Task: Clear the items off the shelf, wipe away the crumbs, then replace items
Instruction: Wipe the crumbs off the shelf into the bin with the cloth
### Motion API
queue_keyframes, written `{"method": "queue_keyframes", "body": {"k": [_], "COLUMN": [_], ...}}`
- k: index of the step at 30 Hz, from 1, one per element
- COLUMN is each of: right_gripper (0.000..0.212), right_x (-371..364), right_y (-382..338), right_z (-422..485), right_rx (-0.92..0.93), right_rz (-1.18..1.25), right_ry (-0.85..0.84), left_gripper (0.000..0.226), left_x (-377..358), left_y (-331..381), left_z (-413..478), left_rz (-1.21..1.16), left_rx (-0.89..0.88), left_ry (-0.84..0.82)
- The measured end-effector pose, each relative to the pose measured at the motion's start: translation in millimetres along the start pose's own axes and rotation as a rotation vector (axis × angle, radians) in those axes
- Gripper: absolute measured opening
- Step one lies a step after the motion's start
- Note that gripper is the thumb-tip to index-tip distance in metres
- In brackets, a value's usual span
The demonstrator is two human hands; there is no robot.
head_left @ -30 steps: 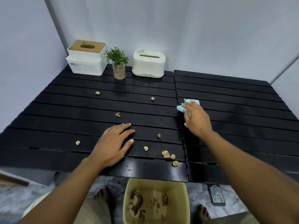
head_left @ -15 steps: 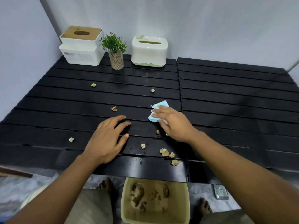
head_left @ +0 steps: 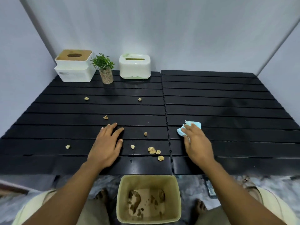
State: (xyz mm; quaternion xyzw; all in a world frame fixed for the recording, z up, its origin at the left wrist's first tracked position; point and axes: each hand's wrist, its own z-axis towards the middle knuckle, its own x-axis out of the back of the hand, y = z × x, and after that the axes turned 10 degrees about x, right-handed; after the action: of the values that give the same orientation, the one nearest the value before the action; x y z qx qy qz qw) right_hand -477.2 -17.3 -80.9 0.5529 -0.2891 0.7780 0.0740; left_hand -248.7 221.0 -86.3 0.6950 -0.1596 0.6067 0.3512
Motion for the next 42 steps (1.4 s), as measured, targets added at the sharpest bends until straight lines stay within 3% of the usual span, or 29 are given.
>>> {"method": "queue_keyframes", "body": {"k": [4, 8, 11, 15, 21, 27, 32, 36, 42], "right_gripper": [0.036, 0.033, 0.034, 0.036, 0.036, 0.037, 0.036, 0.037, 0.036], "right_x": [-14, -2, 12, 10, -28, -67, -48, -44, -74], "right_y": [-51, -46, -10, 29, -3, -63, -17, 33, -3], "right_z": [-21, -8, 28, 84, 168, 168, 221, 277, 290], "right_rx": [0.211, 0.066, -0.037, -0.081, -0.015, 0.337, 0.185, 0.061, 0.258], "right_rz": [0.135, 0.391, 0.247, 0.118, 0.025, 0.085, 0.093, -0.060, -0.035], "right_ry": [-0.074, 0.120, 0.216, 0.131, 0.065, -0.133, 0.072, 0.019, -0.041], "left_gripper": [0.056, 0.058, 0.062, 0.061, 0.046, 0.028, 0.047, 0.057, 0.064], "left_x": [1, 2, 1, 6, 10, 5, -2, -9, -13], "left_y": [1, 2, 2, 4, 6, 32, 23, 17, 18], "left_z": [-1, -3, -3, -2, 19, 94, 157, 167, 168], "left_rz": [-0.004, 0.011, 0.017, 0.011, -0.026, -0.162, -0.088, -0.042, -0.004], "left_rx": [0.000, 0.006, 0.005, 0.015, -0.153, -0.196, -0.129, -0.101, -0.094], "left_ry": [0.019, 0.011, 0.014, 0.017, -0.016, 0.002, 0.080, 0.076, 0.087]}}
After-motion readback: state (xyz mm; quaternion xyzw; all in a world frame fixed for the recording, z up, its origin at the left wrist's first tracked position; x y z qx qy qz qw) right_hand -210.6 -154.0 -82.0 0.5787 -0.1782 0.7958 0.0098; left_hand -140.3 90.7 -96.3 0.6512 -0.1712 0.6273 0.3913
